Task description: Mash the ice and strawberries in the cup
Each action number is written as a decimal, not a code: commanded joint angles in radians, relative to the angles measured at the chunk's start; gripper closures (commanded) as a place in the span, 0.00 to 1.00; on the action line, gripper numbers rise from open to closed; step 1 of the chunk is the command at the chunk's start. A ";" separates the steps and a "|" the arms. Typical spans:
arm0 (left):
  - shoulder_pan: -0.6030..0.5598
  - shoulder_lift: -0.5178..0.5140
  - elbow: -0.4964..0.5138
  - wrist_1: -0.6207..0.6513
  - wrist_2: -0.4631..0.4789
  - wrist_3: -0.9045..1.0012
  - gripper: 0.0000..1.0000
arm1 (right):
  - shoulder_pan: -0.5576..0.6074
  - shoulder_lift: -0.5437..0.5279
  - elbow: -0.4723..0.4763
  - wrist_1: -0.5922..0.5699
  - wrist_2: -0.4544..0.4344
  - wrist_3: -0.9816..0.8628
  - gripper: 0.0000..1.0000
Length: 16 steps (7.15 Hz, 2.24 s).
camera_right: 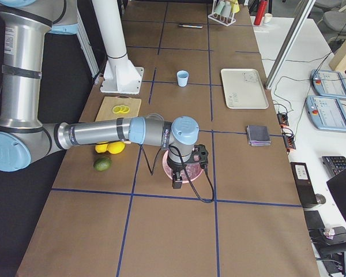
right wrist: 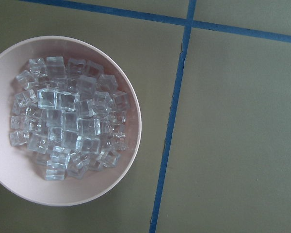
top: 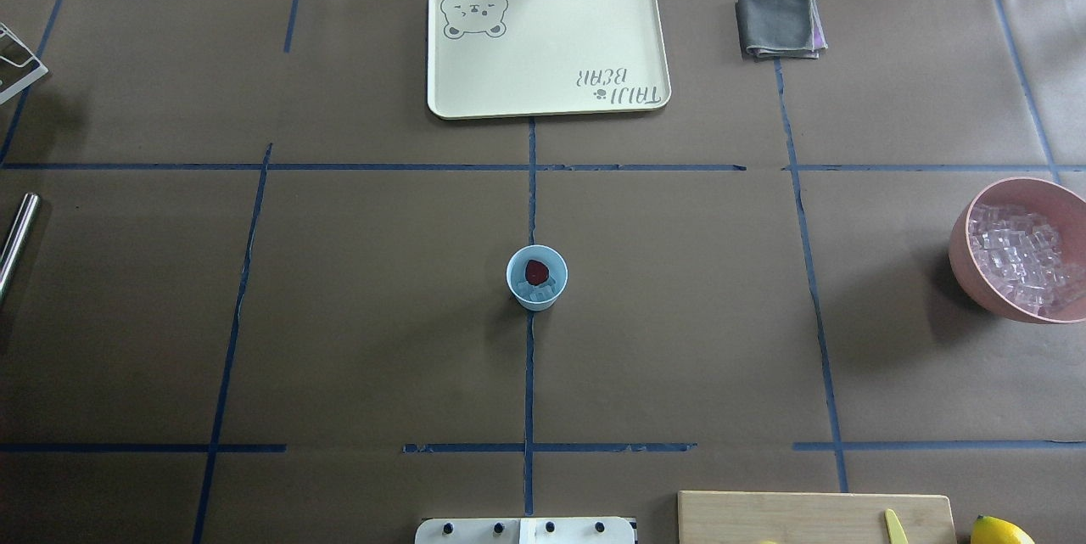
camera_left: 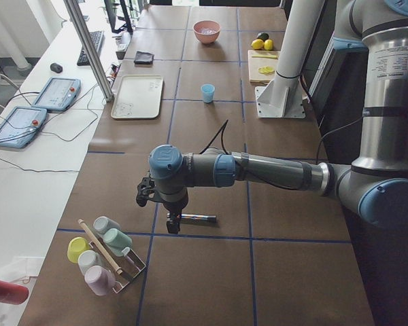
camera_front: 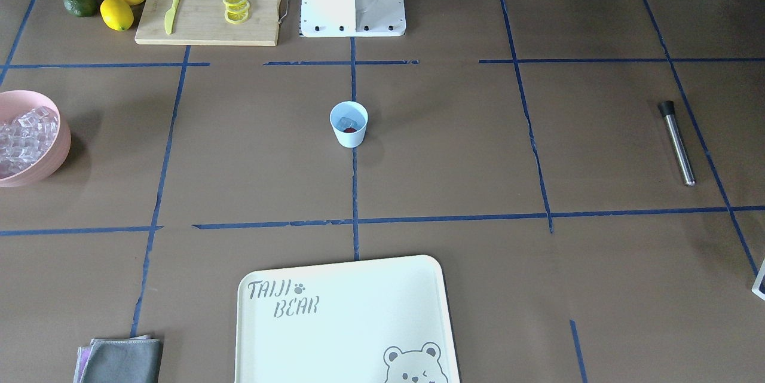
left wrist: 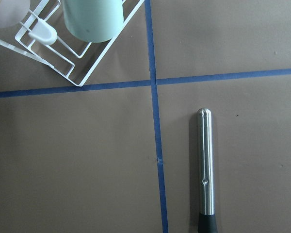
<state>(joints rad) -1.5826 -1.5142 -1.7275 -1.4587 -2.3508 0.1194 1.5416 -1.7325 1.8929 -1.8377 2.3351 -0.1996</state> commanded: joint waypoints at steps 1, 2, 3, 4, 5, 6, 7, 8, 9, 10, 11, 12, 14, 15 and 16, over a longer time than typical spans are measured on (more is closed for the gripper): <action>0.001 0.078 0.011 -0.139 -0.008 -0.012 0.00 | 0.000 0.001 0.000 0.000 0.000 0.000 0.01; 0.001 0.080 0.014 -0.138 -0.010 -0.014 0.00 | 0.000 -0.001 0.000 0.000 0.000 -0.003 0.01; 0.001 0.078 0.046 -0.149 -0.010 -0.026 0.00 | 0.000 -0.001 0.000 0.002 -0.003 -0.010 0.01; 0.001 0.059 0.049 -0.137 -0.010 -0.029 0.00 | 0.000 -0.001 0.000 0.002 -0.005 -0.011 0.01; 0.001 0.033 0.049 -0.080 -0.016 -0.029 0.00 | 0.000 0.001 0.000 0.008 -0.010 -0.009 0.01; 0.001 0.008 0.036 0.004 -0.027 -0.026 0.00 | 0.000 0.001 0.002 0.009 -0.022 -0.007 0.01; 0.001 0.006 0.034 0.012 -0.027 -0.018 0.00 | 0.000 0.001 0.002 0.009 -0.048 -0.007 0.01; 0.001 0.005 0.032 0.009 -0.025 -0.017 0.00 | 0.000 -0.001 -0.001 0.029 -0.083 -0.003 0.01; 0.001 0.002 0.032 0.009 -0.024 -0.017 0.00 | 0.000 -0.002 -0.006 0.029 -0.080 -0.001 0.01; 0.001 0.002 0.032 0.009 -0.027 -0.018 0.00 | 0.000 -0.004 -0.015 0.034 -0.065 -0.001 0.01; 0.001 0.002 0.031 0.009 -0.027 -0.018 0.00 | 0.000 -0.005 -0.026 0.034 -0.012 -0.001 0.01; 0.001 0.002 0.031 0.009 -0.027 -0.018 0.00 | 0.000 -0.005 -0.032 0.034 0.012 -0.003 0.01; 0.001 0.002 0.031 0.009 -0.027 -0.018 0.00 | 0.000 -0.007 -0.034 0.076 0.015 -0.001 0.01; 0.001 0.002 0.031 0.009 -0.027 -0.018 0.00 | 0.000 -0.009 -0.035 0.110 0.015 0.002 0.01; 0.001 0.002 0.031 0.009 -0.027 -0.018 0.00 | 0.000 -0.009 -0.035 0.110 0.015 0.002 0.01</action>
<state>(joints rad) -1.5815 -1.5125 -1.6964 -1.4496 -2.3777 0.1013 1.5417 -1.7403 1.8586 -1.7430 2.3493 -0.1990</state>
